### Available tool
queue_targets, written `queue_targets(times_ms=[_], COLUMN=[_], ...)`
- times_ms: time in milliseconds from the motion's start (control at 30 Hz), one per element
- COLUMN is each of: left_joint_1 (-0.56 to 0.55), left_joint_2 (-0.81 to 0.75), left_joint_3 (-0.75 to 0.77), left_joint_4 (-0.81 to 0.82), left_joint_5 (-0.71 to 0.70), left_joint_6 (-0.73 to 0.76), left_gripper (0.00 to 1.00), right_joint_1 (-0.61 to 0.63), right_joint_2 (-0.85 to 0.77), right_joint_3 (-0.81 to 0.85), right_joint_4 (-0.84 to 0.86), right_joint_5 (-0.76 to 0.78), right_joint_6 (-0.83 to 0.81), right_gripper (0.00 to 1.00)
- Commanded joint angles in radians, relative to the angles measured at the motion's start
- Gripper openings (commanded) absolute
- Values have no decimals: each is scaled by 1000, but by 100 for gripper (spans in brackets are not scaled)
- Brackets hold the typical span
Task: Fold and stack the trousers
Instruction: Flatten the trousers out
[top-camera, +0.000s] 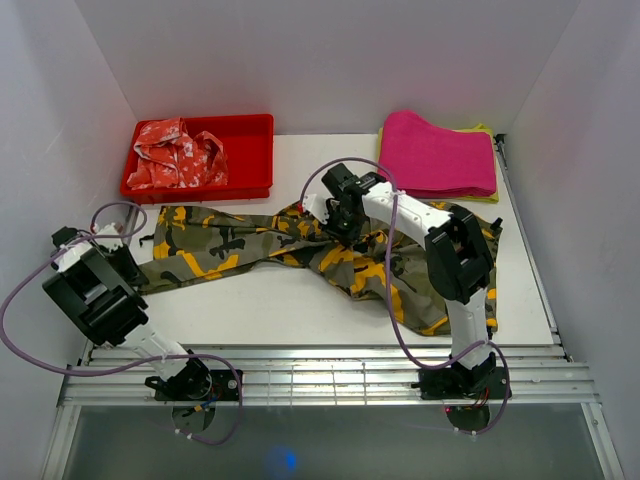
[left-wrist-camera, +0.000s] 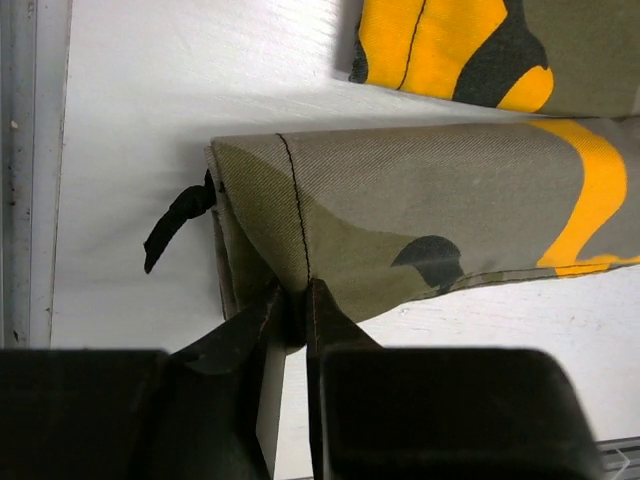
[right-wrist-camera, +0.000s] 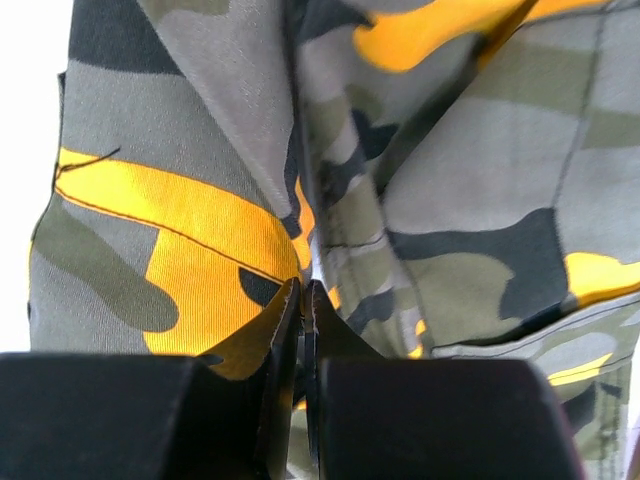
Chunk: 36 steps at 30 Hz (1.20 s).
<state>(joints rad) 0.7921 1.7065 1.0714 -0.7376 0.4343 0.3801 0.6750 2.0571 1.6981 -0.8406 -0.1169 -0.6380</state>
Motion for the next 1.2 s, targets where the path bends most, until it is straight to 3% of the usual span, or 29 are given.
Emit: queue_targets(times_ms=[0, 67, 400, 767, 833, 1033, 1167], left_joint_1=[19, 44, 150, -85, -132, -198, -209], left_joint_2=[-83, -123, -179, 238, 321, 395, 348], left_joint_3=[51, 65, 288, 612, 665, 742, 708], left_joint_4=[-43, -94, -321, -326, -313, -246, -183], left_joint_5=[4, 1, -45, -127, -215, -273, -256], left_joint_6=[8, 23, 146, -217, -301, -401, -347], left_gripper=[18, 1, 0, 0, 0, 0, 13], right_joint_1=[-5, -5, 24, 15, 3, -25, -38], right_joint_2=[-84, -126, -288, 102, 162, 216, 221], right_joint_3=[-49, -83, -225, 93, 142, 190, 190], right_joint_4=[-34, -35, -112, -164, -163, -160, -166], right_joint_5=[-13, -20, -127, -104, -96, -104, -113], right_joint_6=[-5, -6, -98, -89, -81, -71, -63], right_gripper=[8, 8, 8, 8, 8, 8, 8])
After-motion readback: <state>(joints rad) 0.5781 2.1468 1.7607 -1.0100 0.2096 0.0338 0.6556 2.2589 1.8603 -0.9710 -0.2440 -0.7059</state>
